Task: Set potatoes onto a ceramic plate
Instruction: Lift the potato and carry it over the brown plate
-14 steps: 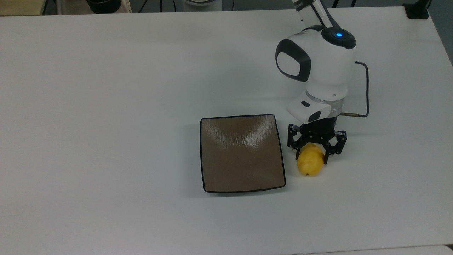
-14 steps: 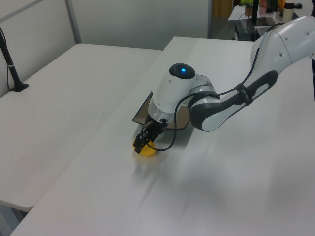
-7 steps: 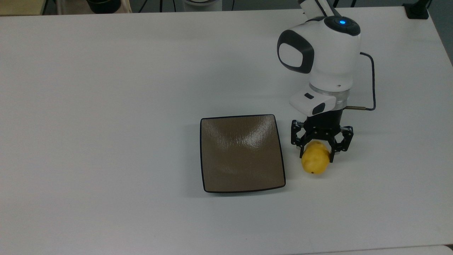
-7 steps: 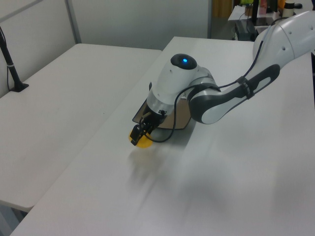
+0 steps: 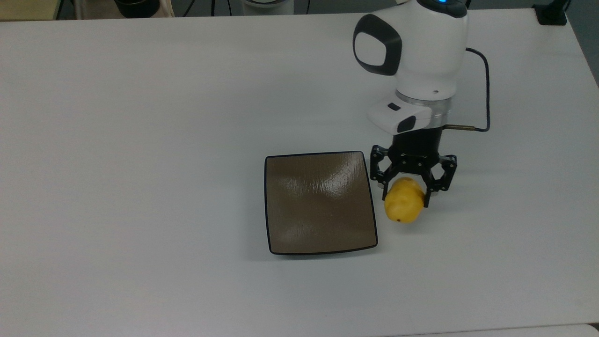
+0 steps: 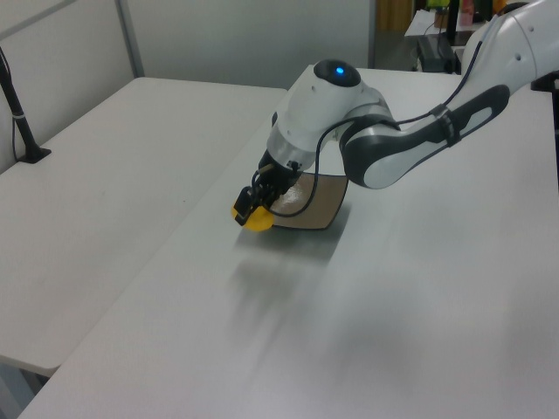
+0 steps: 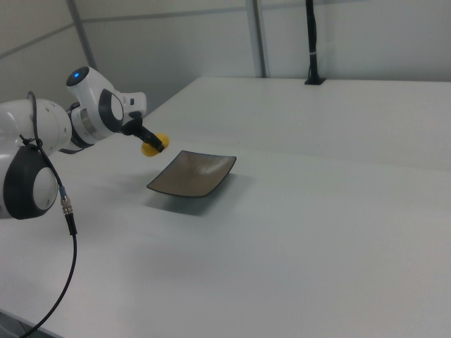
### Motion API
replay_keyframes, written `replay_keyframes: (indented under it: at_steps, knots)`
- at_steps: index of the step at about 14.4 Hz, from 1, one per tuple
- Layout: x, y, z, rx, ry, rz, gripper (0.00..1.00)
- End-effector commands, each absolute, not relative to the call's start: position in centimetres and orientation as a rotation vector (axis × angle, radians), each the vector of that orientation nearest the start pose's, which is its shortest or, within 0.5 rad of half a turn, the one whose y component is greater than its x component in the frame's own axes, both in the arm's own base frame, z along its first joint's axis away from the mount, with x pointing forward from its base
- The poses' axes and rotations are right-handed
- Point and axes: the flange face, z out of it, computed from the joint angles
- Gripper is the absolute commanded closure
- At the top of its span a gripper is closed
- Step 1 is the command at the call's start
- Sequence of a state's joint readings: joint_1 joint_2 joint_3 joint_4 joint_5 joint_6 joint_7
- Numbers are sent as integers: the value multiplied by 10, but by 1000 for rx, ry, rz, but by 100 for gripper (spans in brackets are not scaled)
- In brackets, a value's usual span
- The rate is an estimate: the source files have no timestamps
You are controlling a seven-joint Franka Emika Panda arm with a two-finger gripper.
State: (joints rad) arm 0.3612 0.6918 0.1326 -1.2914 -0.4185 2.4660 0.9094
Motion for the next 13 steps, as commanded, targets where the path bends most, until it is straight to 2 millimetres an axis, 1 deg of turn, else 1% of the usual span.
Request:
replay_keyframes:
  at_steps: [1,2,4,5,6,7,8,9,10,11,13]
  knots:
    - [673,308,415,-2959,286,-791,58]
    - [672,298,413,-2969,301,-784,57]
    - [678,285,407,-2979,327,-780,57]
    - [682,276,397,-2999,314,-768,57]
    - [684,272,394,-3009,301,-765,57]
    - [689,264,379,-3028,310,-745,50]
    - [691,260,375,-3030,319,-741,44]
    - [693,256,370,-3037,324,-732,31]
    - [694,255,368,-3038,329,-730,7]
    - [694,255,372,-3034,328,-738,0]
    - [694,256,374,-3033,331,-738,0]
